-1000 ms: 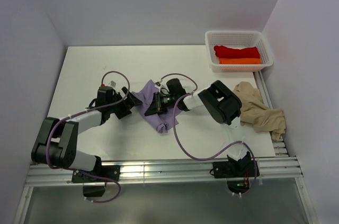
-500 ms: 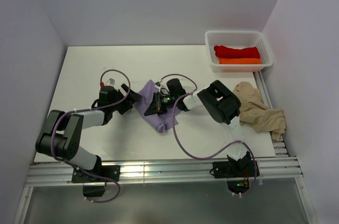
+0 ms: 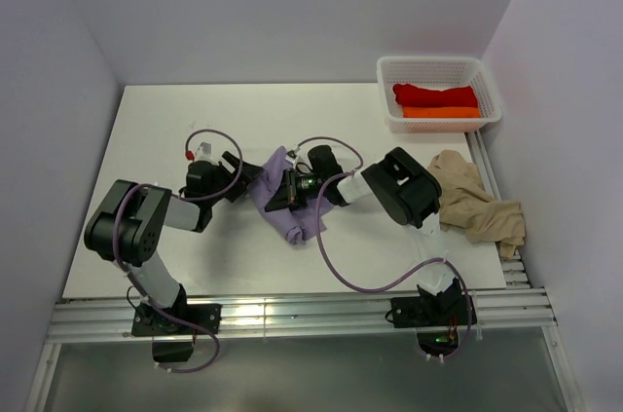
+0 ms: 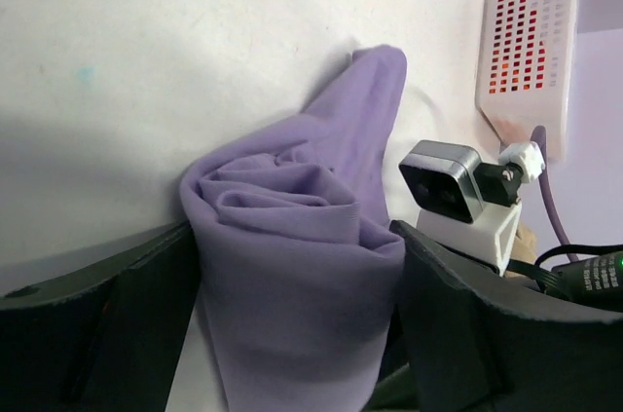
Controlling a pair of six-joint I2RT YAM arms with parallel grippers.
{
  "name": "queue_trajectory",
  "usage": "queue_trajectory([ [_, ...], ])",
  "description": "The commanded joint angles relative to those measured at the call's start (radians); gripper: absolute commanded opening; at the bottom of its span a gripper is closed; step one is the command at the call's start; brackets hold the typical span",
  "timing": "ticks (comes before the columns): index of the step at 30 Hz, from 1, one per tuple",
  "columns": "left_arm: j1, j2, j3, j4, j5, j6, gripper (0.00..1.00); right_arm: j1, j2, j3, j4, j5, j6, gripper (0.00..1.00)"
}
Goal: Roll the t-shirts
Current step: Roll the tshirt
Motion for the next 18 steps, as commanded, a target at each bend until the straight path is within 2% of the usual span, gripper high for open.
queue_trajectory([
  [1,-0.003,0.095,-0.002,-0.009,-0.015,0.006,0.81,-0.002,0.018,-0.022,0.044,-0.030,0.028,0.00],
  [6,-0.003,0.098,0.033,-0.058,-0.033,0.049,0.73,-0.002,0.009,-0.027,0.017,-0.019,0.013,0.02],
  [8,-0.003,0.087,0.058,-0.121,-0.047,0.078,0.67,-0.002,-0.005,-0.035,-0.003,-0.002,-0.002,0.14],
  [11,-0.003,0.066,0.070,-0.179,-0.070,0.100,0.62,0.000,-0.034,-0.046,-0.037,0.019,-0.033,0.24],
  [15,-0.005,0.044,0.078,-0.209,-0.082,0.121,0.55,0.003,-0.061,-0.058,-0.043,0.036,-0.036,0.21],
  [18,-0.005,0.044,0.086,-0.213,-0.075,0.120,0.41,0.006,-0.058,-0.062,-0.025,0.030,-0.024,0.16],
])
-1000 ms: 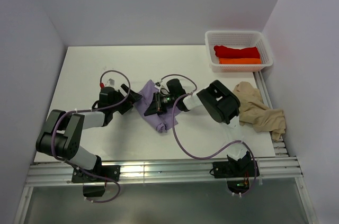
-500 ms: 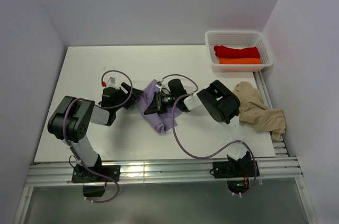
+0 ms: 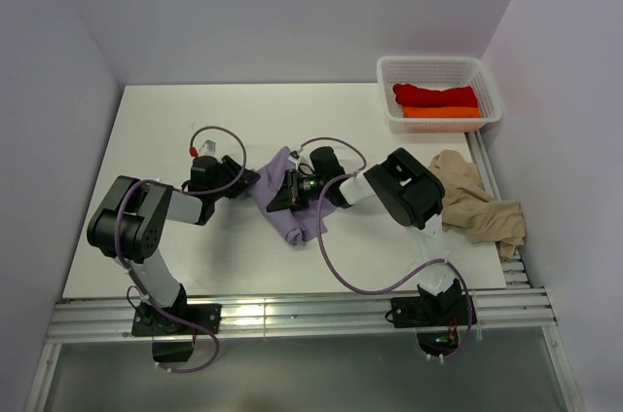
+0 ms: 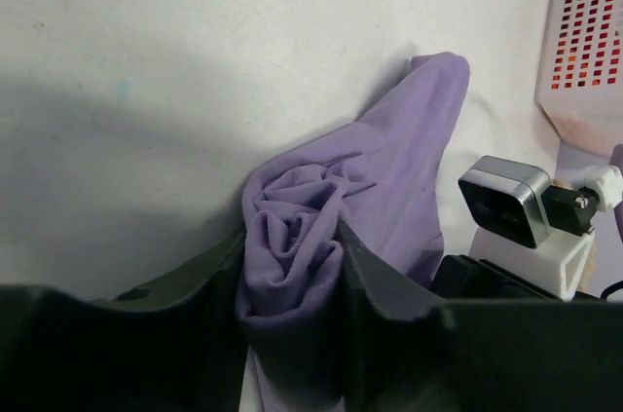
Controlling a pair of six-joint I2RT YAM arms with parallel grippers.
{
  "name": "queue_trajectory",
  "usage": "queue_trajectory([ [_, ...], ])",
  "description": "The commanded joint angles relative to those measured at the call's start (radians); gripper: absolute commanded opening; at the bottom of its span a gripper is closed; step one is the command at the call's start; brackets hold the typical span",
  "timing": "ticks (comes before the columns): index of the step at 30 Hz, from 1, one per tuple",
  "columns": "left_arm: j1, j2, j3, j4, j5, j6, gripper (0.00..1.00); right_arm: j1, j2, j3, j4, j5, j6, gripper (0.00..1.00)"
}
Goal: Roll the t-shirts
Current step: Roll the tshirt
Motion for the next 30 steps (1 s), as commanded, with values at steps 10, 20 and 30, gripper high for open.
queue_trajectory([
  [10,-0.002,-0.040,0.132,-0.387,-0.086,0.081,0.20,0.019,-0.108,-0.038,-0.147,0.035,-0.118,0.53],
  [20,-0.022,-0.006,0.373,-0.797,-0.148,0.147,0.20,0.053,-0.289,-0.025,-0.488,0.214,-0.371,0.65],
  [30,-0.051,0.101,0.583,-1.072,-0.189,0.216,0.21,0.119,-0.362,-0.083,-0.577,0.346,-0.445,0.30],
])
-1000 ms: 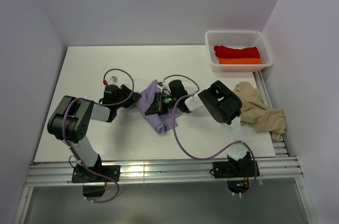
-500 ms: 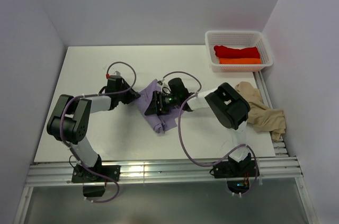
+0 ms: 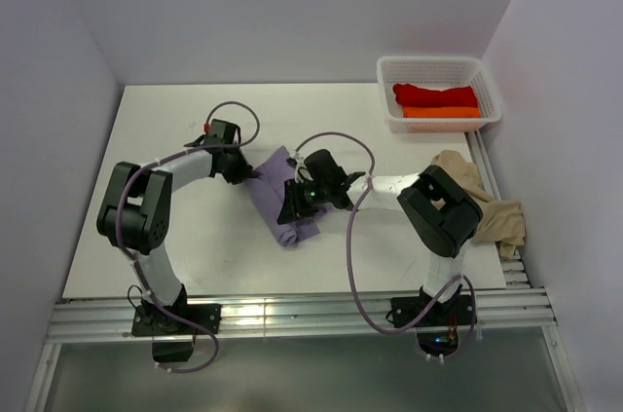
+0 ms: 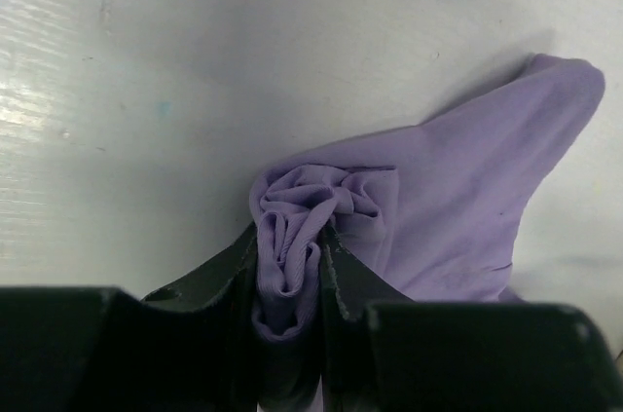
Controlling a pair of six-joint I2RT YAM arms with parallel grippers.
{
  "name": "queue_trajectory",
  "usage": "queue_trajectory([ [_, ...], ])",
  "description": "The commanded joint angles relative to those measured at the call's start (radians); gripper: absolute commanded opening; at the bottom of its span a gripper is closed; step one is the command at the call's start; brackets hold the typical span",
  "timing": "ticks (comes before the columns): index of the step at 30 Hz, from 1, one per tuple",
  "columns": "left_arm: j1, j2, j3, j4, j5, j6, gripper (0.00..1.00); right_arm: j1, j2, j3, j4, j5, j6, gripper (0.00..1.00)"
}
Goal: Roll the t-shirts
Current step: Roll the tshirt
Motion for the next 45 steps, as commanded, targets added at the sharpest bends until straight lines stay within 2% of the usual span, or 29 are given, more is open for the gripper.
queue_trajectory([
  [1,-0.009,0.047,0.083,-0.162,-0.048,0.060,0.21,0.035,-0.029,-0.021,-0.070,0.077,-0.051,0.26],
  [4,-0.009,0.065,0.159,-0.241,-0.053,0.074,0.22,0.049,-0.025,-0.043,-0.066,0.106,-0.056,0.25],
  [8,-0.017,0.093,0.241,-0.345,-0.096,0.091,0.22,0.054,-0.049,-0.063,-0.064,0.158,-0.059,0.42],
  [12,-0.026,0.124,0.299,-0.423,-0.111,0.108,0.23,0.078,-0.109,-0.037,-0.131,0.239,-0.094,0.52],
  [13,-0.028,0.130,0.316,-0.448,-0.110,0.113,0.22,0.086,-0.117,-0.032,-0.164,0.259,-0.100,0.59],
  [18,-0.035,0.153,0.353,-0.500,-0.103,0.132,0.23,0.138,-0.206,-0.001,-0.217,0.377,-0.142,0.73],
  [19,-0.037,0.159,0.368,-0.511,-0.102,0.136,0.22,0.152,-0.216,0.011,-0.249,0.452,-0.155,0.78],
  [22,-0.043,0.173,0.382,-0.535,-0.099,0.142,0.22,0.225,-0.232,0.085,-0.325,0.605,-0.230,0.84],
  [32,-0.058,0.176,0.385,-0.558,-0.074,0.151,0.22,0.389,-0.034,0.419,-0.541,0.939,-0.297,0.86],
  [35,-0.058,0.173,0.379,-0.548,-0.068,0.155,0.23,0.422,0.046,0.466,-0.555,1.011,-0.316,0.86],
  [45,-0.058,0.151,0.371,-0.545,-0.018,0.142,0.23,0.469,0.138,0.499,-0.488,1.178,-0.327,0.86],
])
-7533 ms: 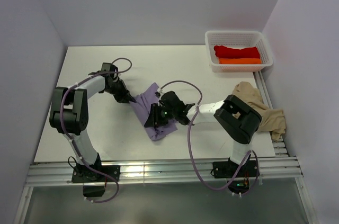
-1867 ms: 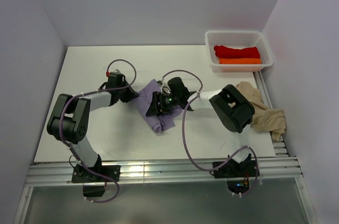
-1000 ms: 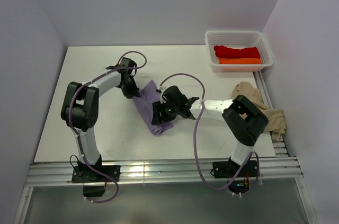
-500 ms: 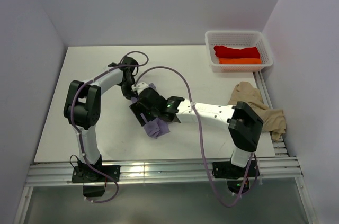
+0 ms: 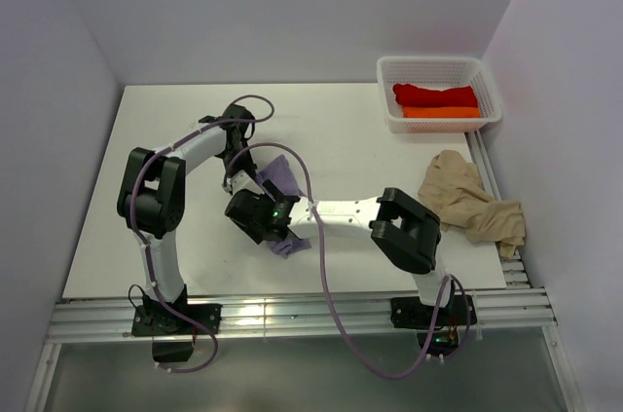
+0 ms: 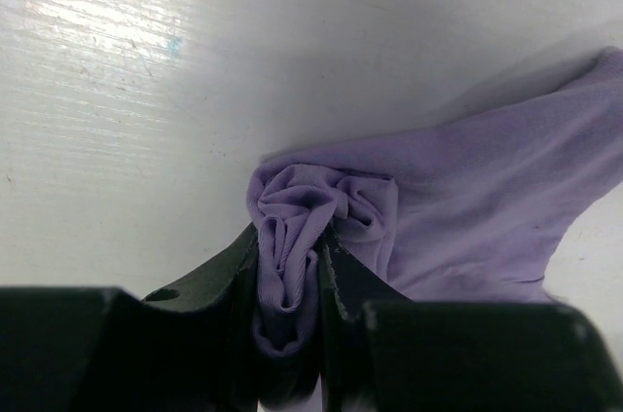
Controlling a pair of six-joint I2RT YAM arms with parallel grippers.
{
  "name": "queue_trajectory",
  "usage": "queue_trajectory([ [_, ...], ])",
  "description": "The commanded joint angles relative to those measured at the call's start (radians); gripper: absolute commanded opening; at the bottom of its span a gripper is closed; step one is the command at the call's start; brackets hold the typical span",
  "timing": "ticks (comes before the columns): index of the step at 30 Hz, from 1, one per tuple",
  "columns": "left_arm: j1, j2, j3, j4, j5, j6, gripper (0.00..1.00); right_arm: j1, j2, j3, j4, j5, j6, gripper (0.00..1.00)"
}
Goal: Roll the t-shirts
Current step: Roll the tshirt
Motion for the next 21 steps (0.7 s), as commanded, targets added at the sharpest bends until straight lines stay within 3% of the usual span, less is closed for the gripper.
queue_trajectory([
  [1,-0.006,-0.025,0.008,-0.023,0.044,0.007,0.23,0.015,-0.001,0.042,0.067,0.125,-0.015,0.86],
  [14,-0.009,-0.048,-0.038,0.000,0.058,-0.016,0.22,0.058,0.096,0.090,0.124,0.188,-0.032,0.86],
  [21,-0.014,-0.074,-0.076,0.012,0.067,-0.019,0.22,0.056,0.177,0.120,0.110,0.306,-0.004,0.78],
])
